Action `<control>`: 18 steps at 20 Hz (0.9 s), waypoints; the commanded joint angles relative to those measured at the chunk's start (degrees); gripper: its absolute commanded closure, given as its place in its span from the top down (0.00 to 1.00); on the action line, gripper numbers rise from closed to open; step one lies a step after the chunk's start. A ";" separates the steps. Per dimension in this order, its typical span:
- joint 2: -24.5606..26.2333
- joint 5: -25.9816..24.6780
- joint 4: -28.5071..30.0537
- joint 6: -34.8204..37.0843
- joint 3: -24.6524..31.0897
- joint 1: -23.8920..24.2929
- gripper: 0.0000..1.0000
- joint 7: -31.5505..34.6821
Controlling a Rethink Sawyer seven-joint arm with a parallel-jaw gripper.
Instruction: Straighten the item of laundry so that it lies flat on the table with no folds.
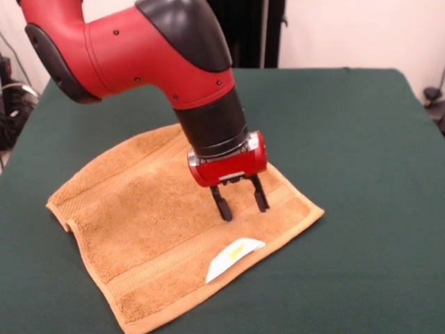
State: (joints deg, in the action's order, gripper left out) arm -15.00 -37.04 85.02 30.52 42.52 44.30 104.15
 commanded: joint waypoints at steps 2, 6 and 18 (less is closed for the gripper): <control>13.32 7.65 4.52 -8.26 9.90 3.07 1.00 -0.64; 15.45 10.52 6.88 -7.85 13.87 5.97 1.00 -1.82; 15.89 11.14 8.82 -7.61 16.69 7.42 1.00 -0.38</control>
State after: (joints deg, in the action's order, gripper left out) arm -0.67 -28.38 91.39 23.82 55.43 54.34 104.15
